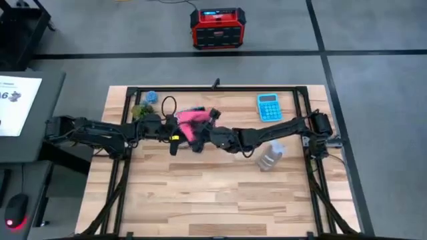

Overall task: Apply microfiber cloth
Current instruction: Wipe the front of the cellphone with the pink microfiber cloth

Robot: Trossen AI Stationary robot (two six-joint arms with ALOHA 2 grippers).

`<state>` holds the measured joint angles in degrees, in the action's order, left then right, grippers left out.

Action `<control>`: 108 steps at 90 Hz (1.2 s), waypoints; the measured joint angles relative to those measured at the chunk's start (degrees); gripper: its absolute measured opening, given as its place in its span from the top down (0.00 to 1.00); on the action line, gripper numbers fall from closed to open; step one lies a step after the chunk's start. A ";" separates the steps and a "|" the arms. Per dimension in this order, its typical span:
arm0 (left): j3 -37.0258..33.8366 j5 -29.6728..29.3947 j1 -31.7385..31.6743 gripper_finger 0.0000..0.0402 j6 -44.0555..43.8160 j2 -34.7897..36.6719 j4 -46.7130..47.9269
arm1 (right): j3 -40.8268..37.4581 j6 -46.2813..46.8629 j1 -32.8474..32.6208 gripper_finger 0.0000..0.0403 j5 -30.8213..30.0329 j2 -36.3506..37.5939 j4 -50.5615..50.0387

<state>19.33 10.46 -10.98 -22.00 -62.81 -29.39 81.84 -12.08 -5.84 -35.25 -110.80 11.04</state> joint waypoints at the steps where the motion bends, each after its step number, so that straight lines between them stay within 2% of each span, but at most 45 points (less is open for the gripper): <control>1: 0.00 0.00 0.00 0.97 0.02 0.00 -0.09 | 0.00 0.66 -0.13 1.00 0.56 -0.01 -0.79; 8: 0.00 0.00 0.02 0.97 0.00 0.00 -0.34 | -0.04 3.28 -0.91 1.00 3.51 -0.11 -6.02; 19: 0.00 -0.05 0.83 0.97 -0.07 0.00 -1.41 | -0.04 2.93 -2.07 1.00 2.84 -0.13 -7.57; 32: 0.02 -0.41 2.16 0.97 1.61 0.00 -2.45 | -0.07 -0.35 -1.87 1.00 0.17 -0.16 -0.21; 41: 0.02 -2.87 3.49 0.97 2.21 0.00 -2.14 | -0.07 -3.64 -0.77 1.00 -2.22 -0.15 7.36; 47: 0.07 -5.24 4.59 0.97 2.97 0.00 -1.27 | -0.07 -4.77 -0.15 1.00 -5.37 -0.13 10.57; 56: 0.07 -9.28 5.81 0.97 3.47 -0.08 1.35 | -0.07 -5.00 0.04 1.00 -16.80 -0.16 14.03; 61: 0.07 -10.42 6.05 0.97 3.45 -0.09 2.33 | -0.07 -4.98 0.13 1.00 -19.46 -0.06 14.59; 66: 0.07 -10.50 6.05 0.97 3.57 -0.09 2.74 | -0.04 -4.96 -0.07 1.00 -17.64 -0.02 14.14; 82: 0.00 -8.98 6.23 0.97 5.09 -0.13 2.36 | -0.04 -2.01 -1.76 1.00 -4.72 -0.03 4.93; 96: 0.00 -8.57 6.22 0.97 5.05 -0.13 1.59 | -0.04 1.47 -2.48 1.00 -0.02 -0.13 -5.35; 108: 0.00 -7.10 6.21 0.97 6.05 -0.13 0.09 | -0.04 1.26 -2.41 1.00 2.83 -0.13 -8.81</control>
<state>19.33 3.35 -4.78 -15.94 -62.94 -29.31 81.80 -10.82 -8.25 -32.42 -110.93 2.23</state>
